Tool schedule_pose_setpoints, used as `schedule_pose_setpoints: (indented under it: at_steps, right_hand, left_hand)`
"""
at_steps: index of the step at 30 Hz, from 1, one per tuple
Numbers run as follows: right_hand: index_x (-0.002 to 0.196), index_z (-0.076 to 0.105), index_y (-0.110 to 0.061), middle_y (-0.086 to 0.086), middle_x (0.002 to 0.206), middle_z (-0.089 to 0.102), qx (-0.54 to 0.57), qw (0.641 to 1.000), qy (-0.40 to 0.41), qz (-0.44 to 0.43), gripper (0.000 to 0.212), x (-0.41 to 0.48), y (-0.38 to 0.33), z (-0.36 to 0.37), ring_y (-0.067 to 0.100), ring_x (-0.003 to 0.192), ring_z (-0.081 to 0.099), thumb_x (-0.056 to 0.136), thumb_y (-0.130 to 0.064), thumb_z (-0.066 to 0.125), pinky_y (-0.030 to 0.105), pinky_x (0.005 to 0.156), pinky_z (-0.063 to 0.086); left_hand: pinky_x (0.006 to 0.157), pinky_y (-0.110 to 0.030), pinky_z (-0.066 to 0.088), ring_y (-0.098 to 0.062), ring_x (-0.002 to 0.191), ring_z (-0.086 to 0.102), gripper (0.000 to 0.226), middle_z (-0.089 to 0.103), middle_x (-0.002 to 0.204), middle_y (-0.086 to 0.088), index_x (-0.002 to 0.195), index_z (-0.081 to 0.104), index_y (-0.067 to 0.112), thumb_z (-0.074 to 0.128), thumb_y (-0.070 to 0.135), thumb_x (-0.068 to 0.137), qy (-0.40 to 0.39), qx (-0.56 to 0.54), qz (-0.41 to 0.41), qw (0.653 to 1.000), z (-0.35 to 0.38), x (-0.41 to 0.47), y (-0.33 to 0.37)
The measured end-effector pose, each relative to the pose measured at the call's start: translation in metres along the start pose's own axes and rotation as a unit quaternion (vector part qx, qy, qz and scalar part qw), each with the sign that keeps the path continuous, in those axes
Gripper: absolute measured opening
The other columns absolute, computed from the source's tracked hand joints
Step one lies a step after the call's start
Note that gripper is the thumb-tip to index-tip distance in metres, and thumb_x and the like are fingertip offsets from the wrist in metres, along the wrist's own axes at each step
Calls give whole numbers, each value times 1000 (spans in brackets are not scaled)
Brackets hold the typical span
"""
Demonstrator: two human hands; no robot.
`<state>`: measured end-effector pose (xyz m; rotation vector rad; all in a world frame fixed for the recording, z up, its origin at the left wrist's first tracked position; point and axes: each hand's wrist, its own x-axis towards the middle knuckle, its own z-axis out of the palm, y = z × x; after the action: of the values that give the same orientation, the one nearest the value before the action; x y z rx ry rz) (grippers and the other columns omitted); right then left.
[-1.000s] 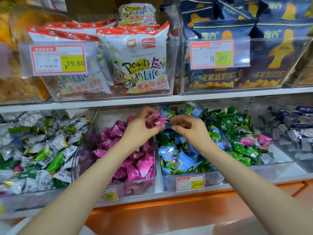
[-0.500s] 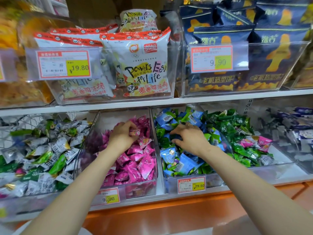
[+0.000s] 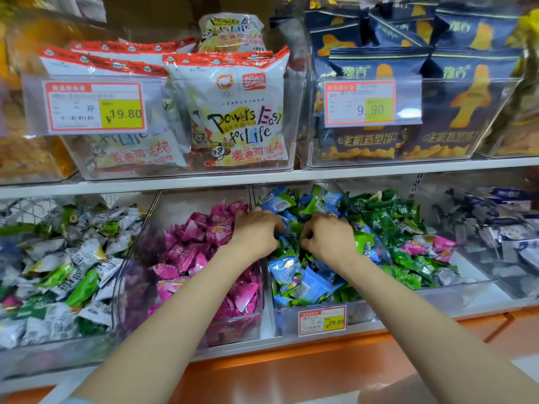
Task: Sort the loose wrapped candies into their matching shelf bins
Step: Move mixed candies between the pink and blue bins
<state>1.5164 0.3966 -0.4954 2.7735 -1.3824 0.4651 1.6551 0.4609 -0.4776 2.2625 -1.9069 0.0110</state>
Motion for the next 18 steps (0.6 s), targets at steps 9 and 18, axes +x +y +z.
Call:
schedule_pose_setpoints:
  at_steps: [9, 18]
  right_hand:
    - [121, 58, -37, 3, 119, 61, -4, 991, -132, -6, 48, 1, 10, -13, 23, 121, 47, 76, -52, 68, 35, 100, 35]
    - [104, 66, -37, -1, 106, 66, 46, 996, -77, -1, 29, 1, 2, -3, 22, 114, 51, 76, -37, 70, 36, 102, 31]
  left_hand:
    - [105, -40, 25, -21, 122, 38, 14, 55, 115, 1, 98, 67, 26, 61, 18, 88, -50, 13, -26, 998, -3, 15, 3]
    - [77, -29, 44, -16, 91, 59, 9, 64, 94, 7, 86, 55, 25, 63, 30, 87, 85, -180, -45, 979, -4, 7, -8]
